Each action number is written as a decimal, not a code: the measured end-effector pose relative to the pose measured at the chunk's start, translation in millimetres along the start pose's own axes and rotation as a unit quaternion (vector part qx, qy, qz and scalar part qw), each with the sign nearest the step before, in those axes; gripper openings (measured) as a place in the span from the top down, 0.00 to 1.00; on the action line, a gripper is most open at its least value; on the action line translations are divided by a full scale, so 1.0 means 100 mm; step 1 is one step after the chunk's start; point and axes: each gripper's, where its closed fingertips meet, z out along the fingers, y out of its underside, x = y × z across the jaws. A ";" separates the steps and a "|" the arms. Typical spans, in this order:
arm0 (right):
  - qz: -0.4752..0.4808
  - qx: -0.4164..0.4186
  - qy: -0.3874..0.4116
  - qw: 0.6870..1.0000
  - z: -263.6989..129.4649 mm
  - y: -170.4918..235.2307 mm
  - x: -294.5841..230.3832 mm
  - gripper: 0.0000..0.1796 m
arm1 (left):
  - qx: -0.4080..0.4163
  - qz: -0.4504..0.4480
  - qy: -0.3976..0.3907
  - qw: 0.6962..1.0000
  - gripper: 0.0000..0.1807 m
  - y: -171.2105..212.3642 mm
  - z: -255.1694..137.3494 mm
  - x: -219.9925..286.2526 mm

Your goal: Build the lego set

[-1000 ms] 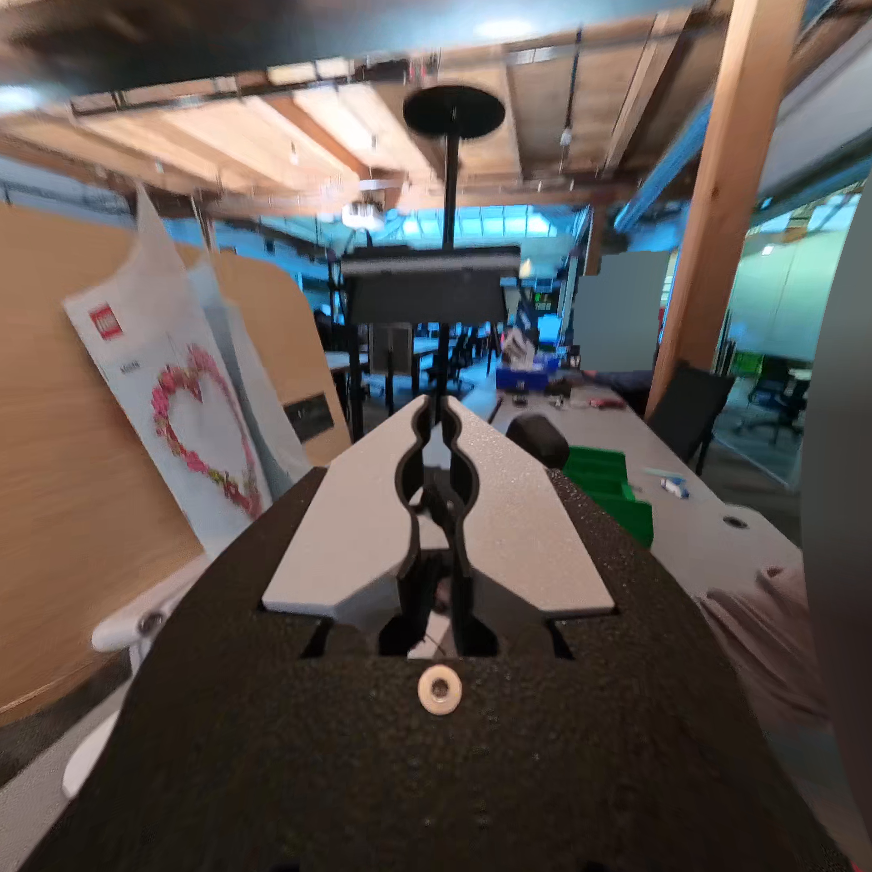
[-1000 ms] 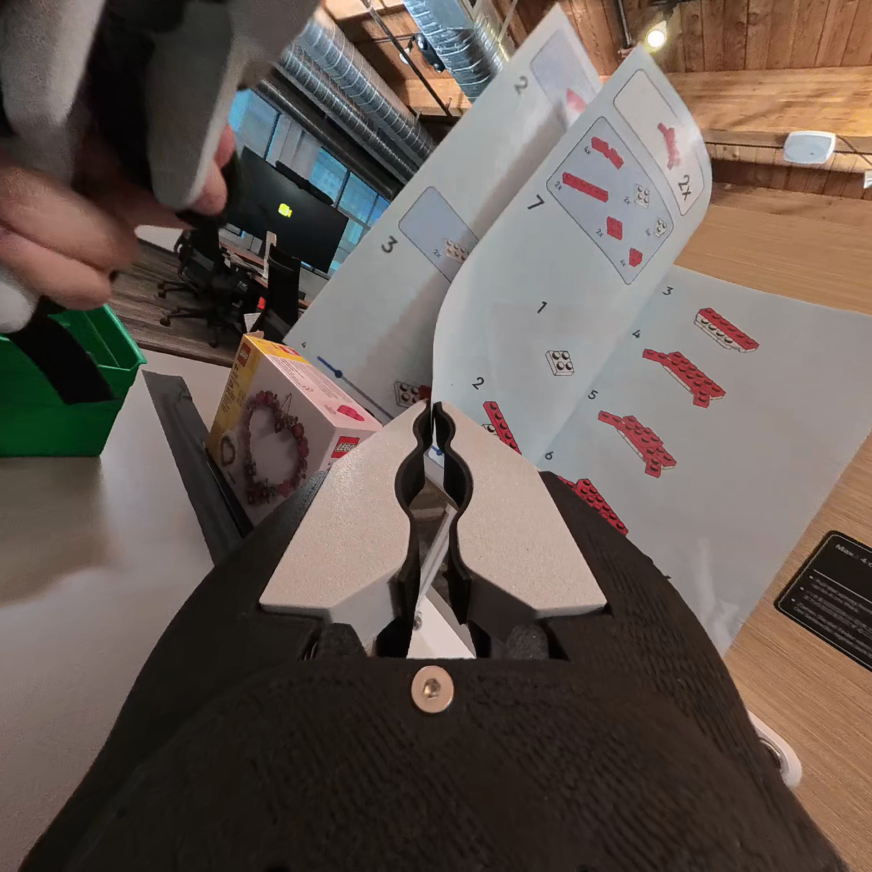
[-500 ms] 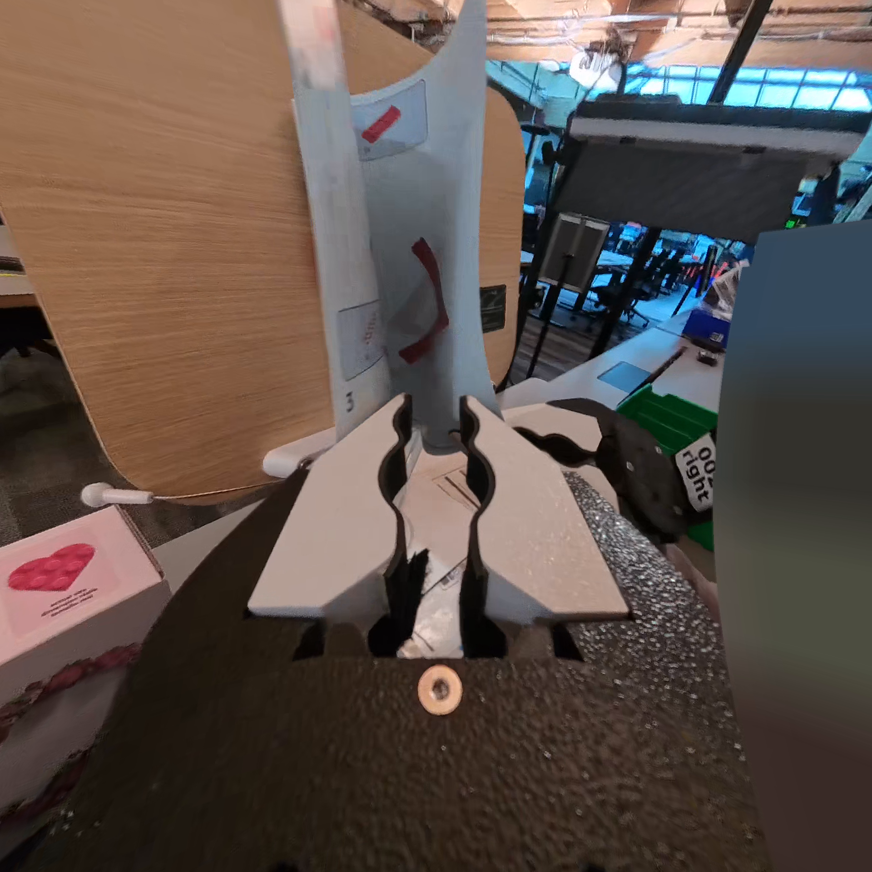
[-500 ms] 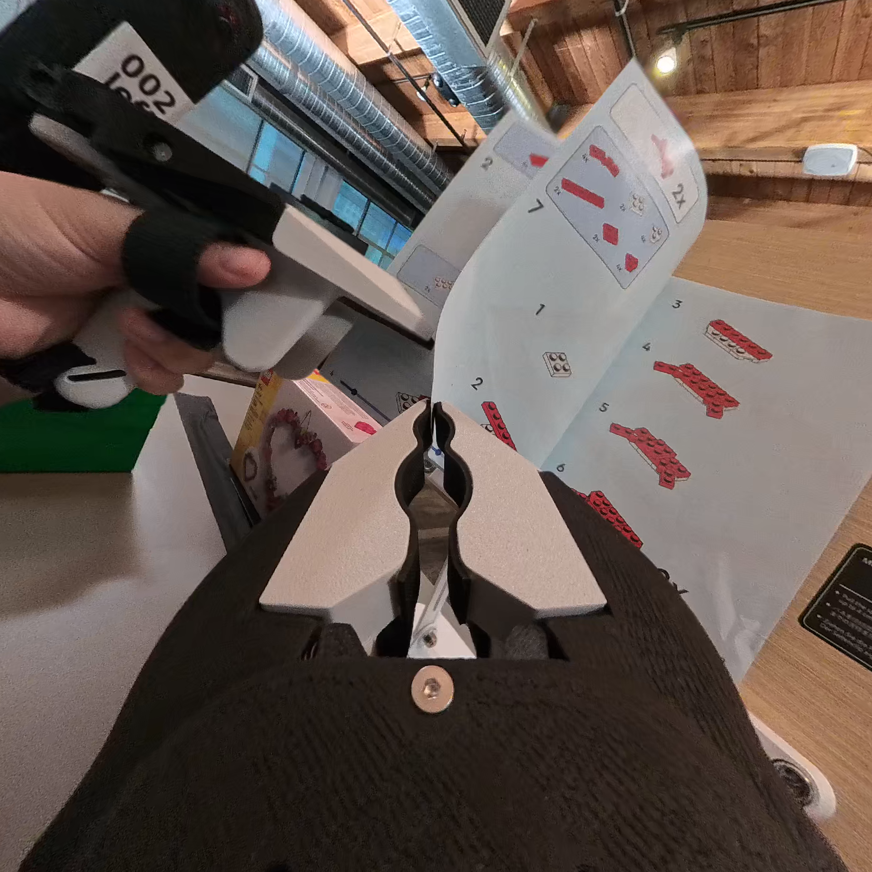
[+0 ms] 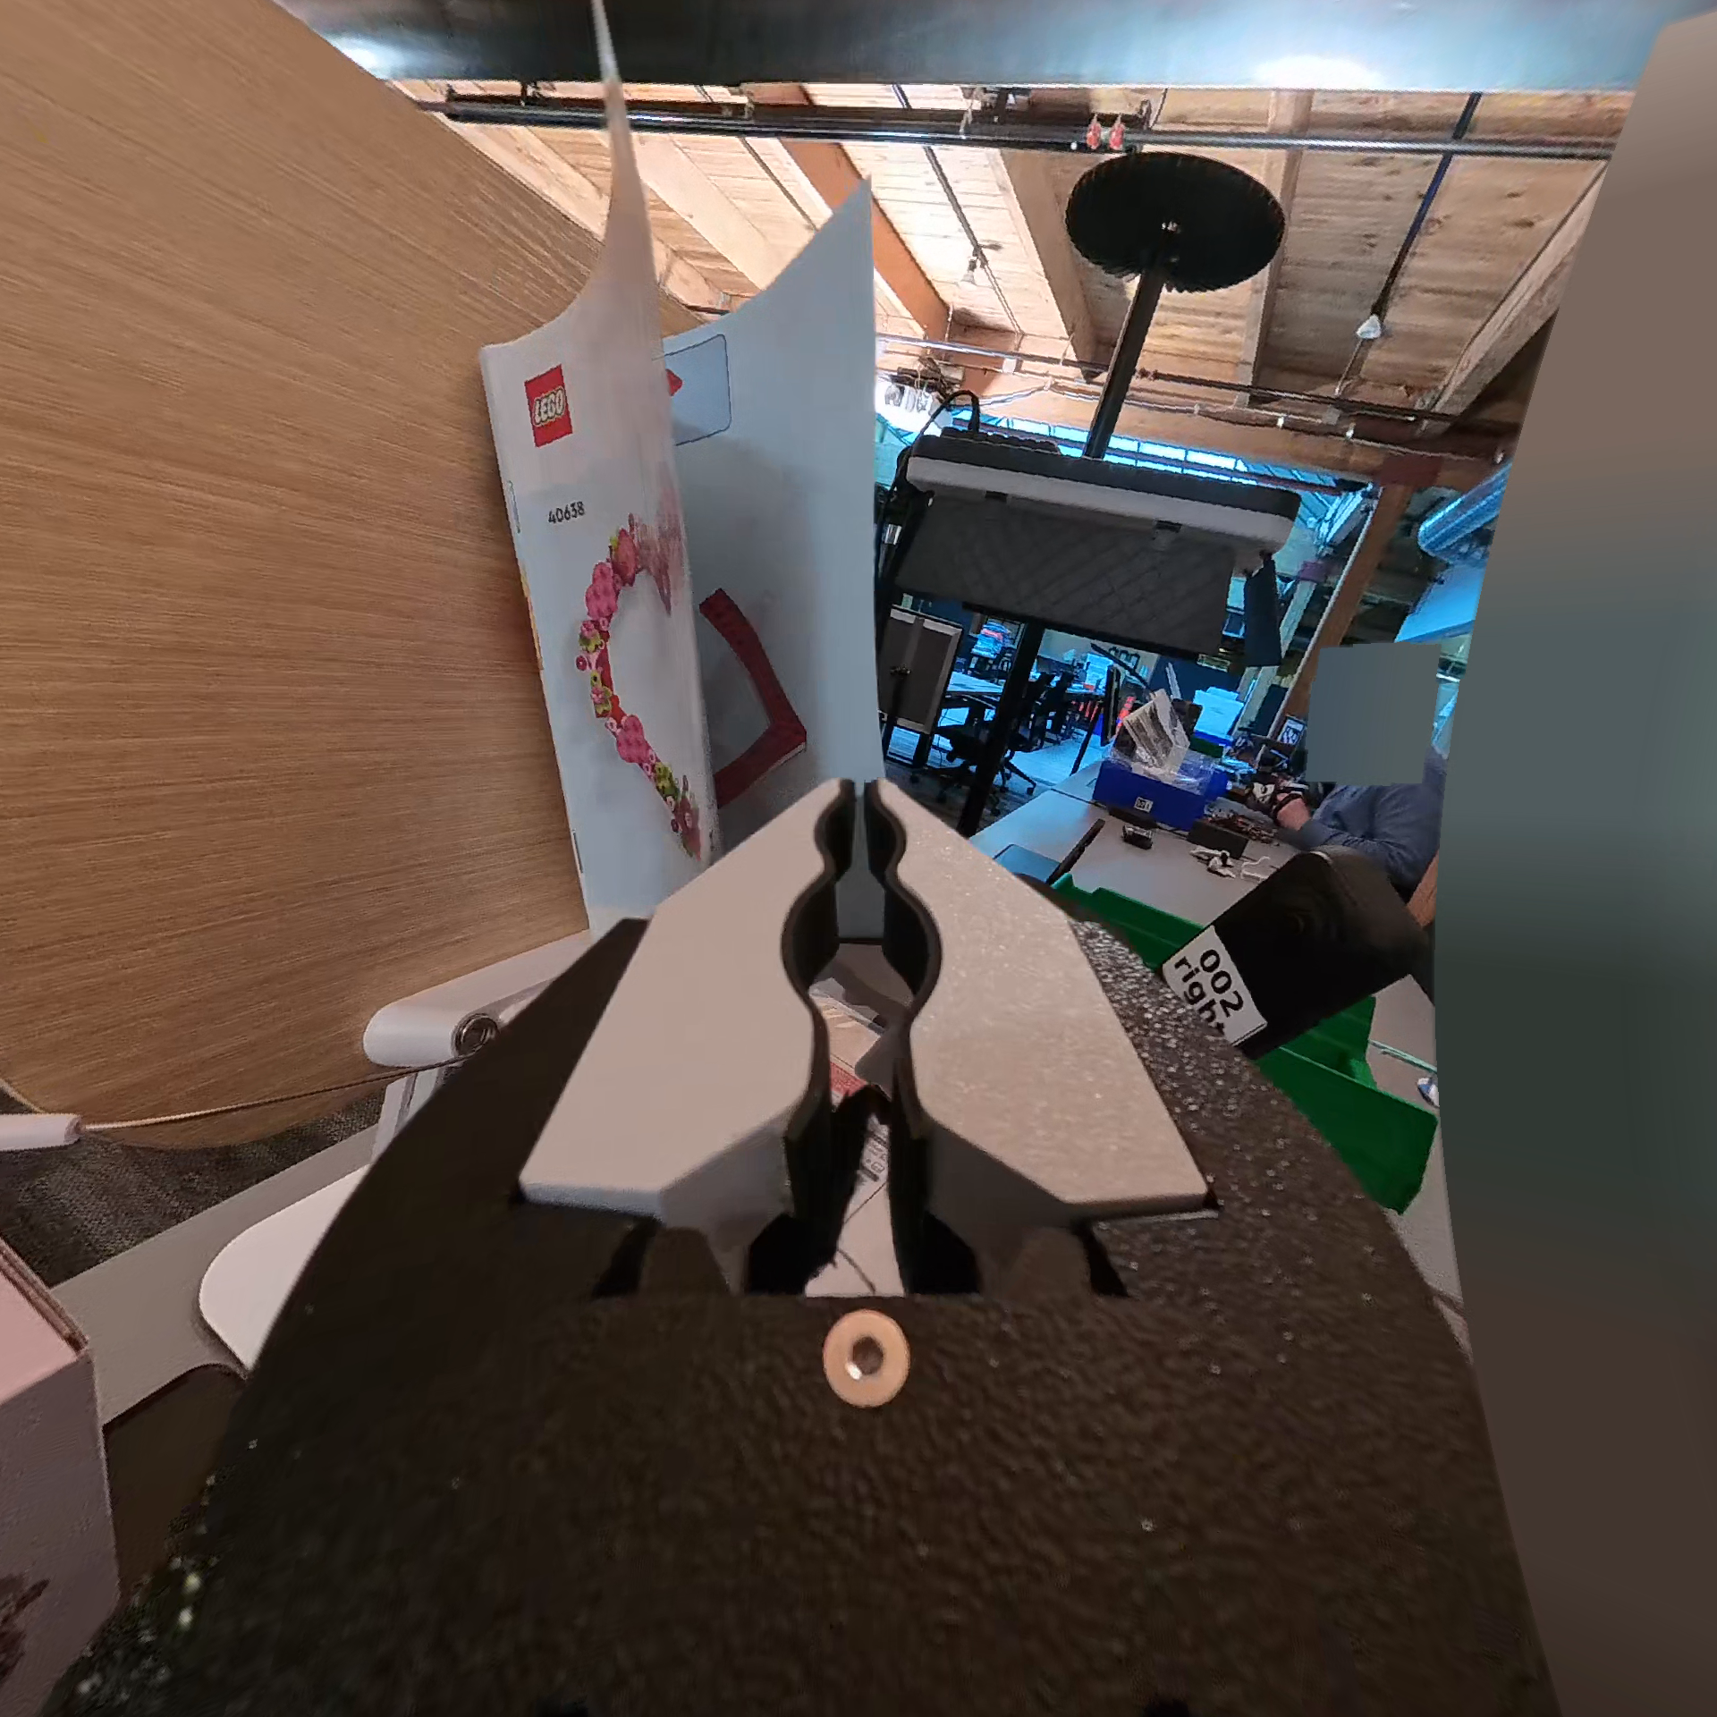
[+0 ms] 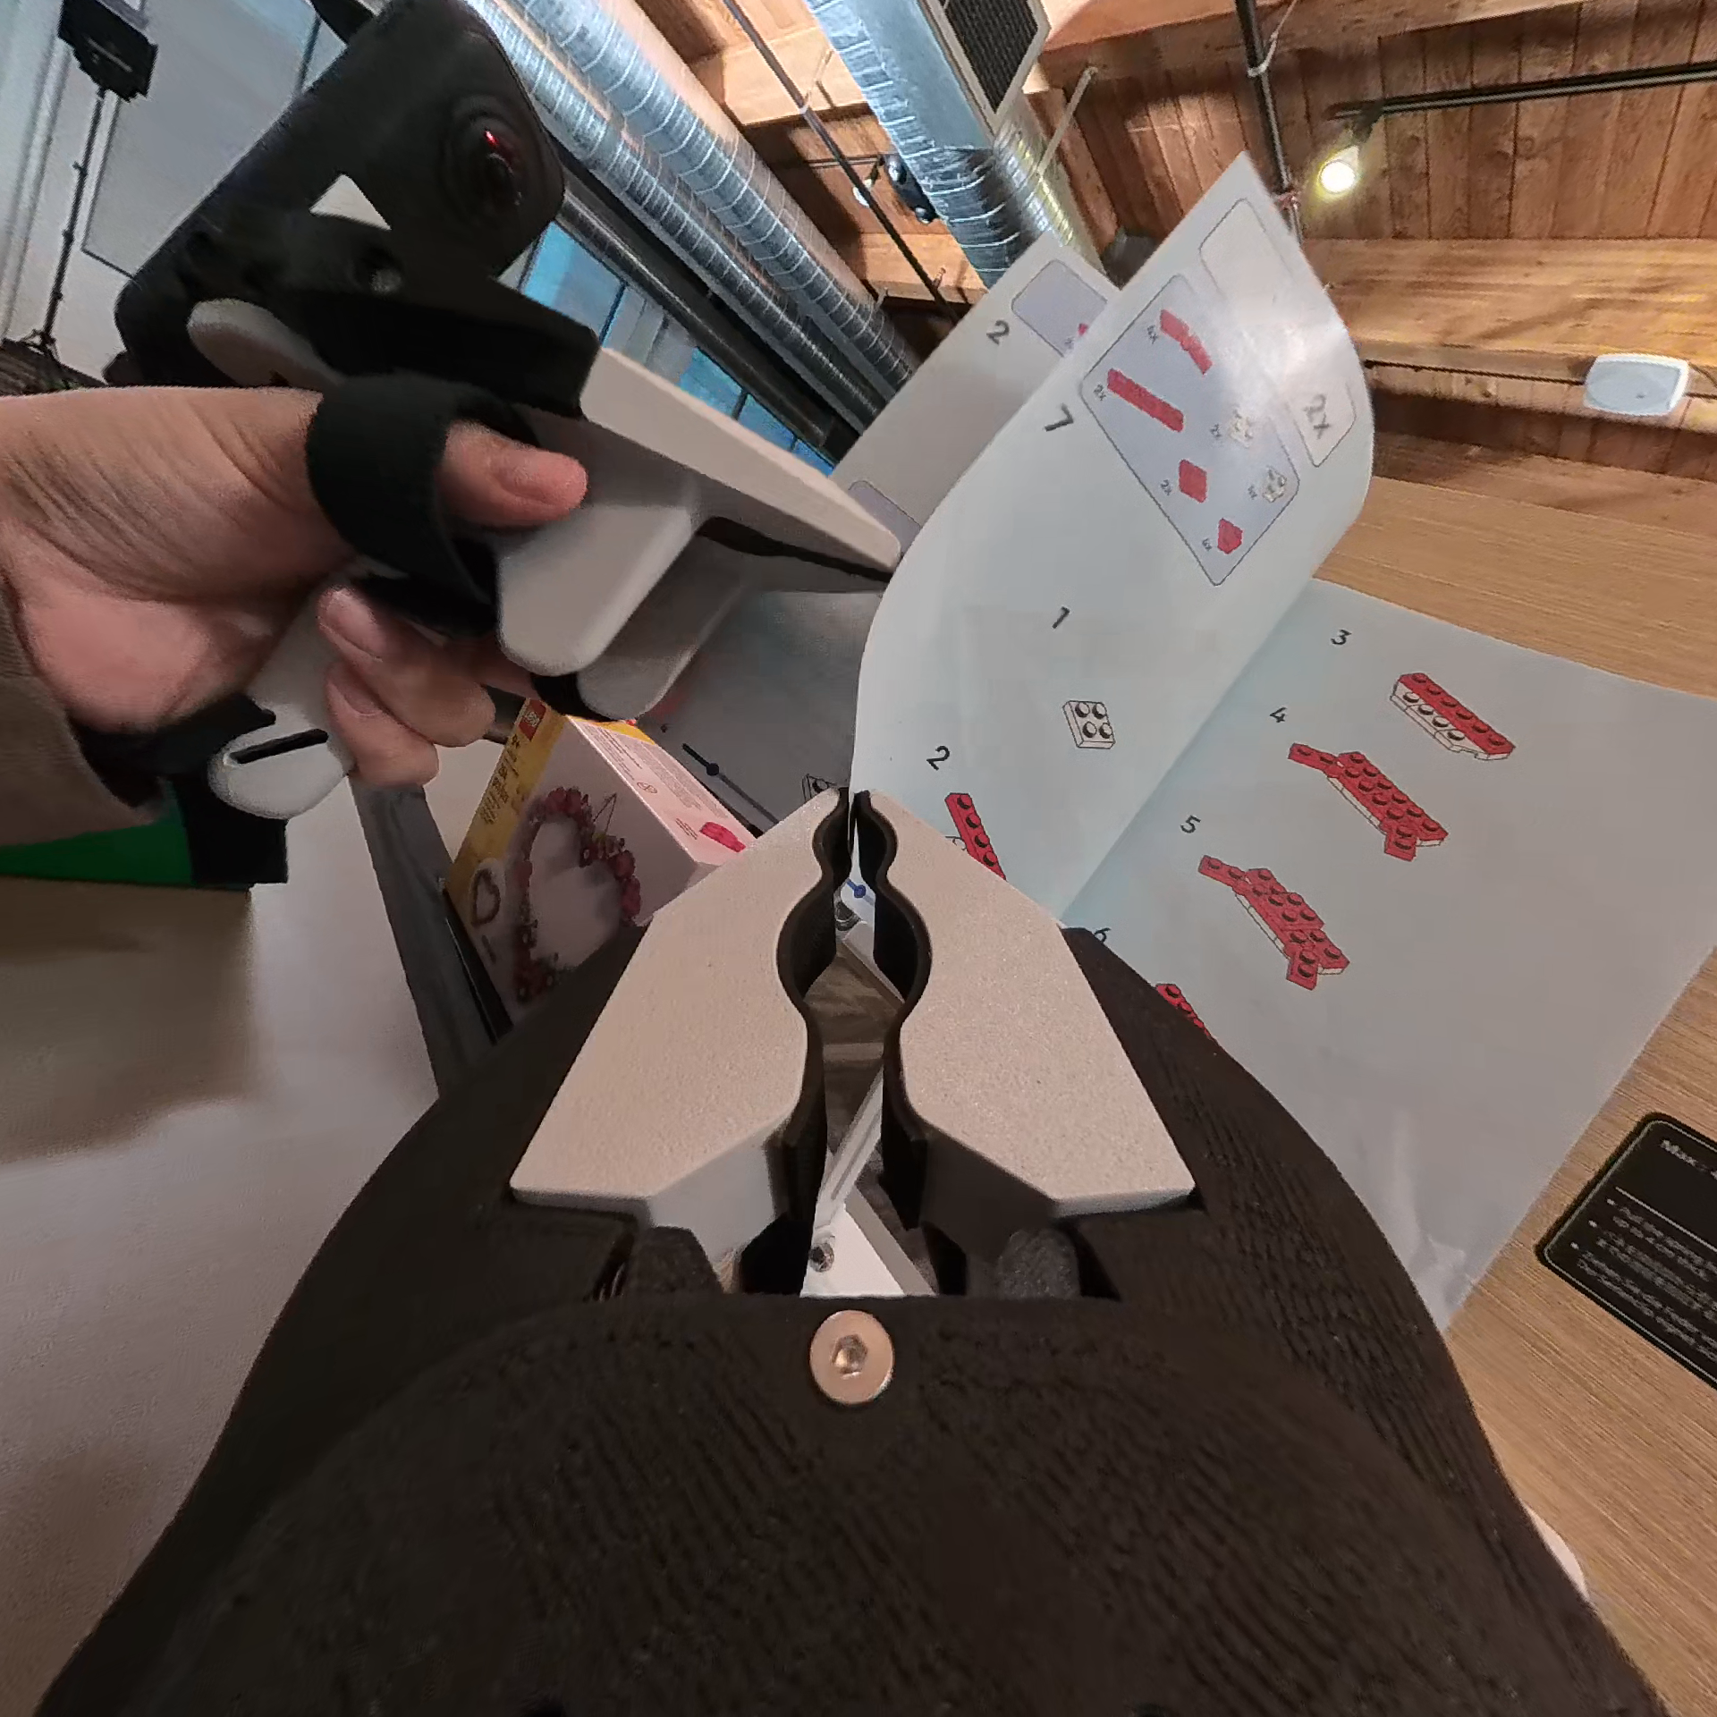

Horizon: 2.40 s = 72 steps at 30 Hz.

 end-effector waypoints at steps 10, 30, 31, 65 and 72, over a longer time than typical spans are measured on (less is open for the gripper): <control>-0.003 0.000 0.001 1.000 0.00 0.00 0.01 1.00 | -0.024 0.008 0.000 1.000 0.95 0.09 0.05 0.02; 0.046 0.051 -0.074 0.995 -0.11 -0.17 -0.11 0.86 | 0.005 -0.018 0.067 0.998 1.00 0.06 0.05 0.13; 0.068 0.064 -0.086 0.992 -0.14 -0.22 -0.11 0.83 | 0.005 -0.018 0.072 0.997 1.00 0.07 0.05 0.13; 0.364 0.184 -0.213 0.888 -0.33 -0.49 0.02 0.69 | 0.076 -0.160 0.256 0.950 1.00 0.24 0.28 0.42; 0.355 0.171 -0.174 0.902 -0.34 -0.42 0.15 0.84 | 0.074 -0.105 0.210 0.969 1.00 0.23 0.29 0.36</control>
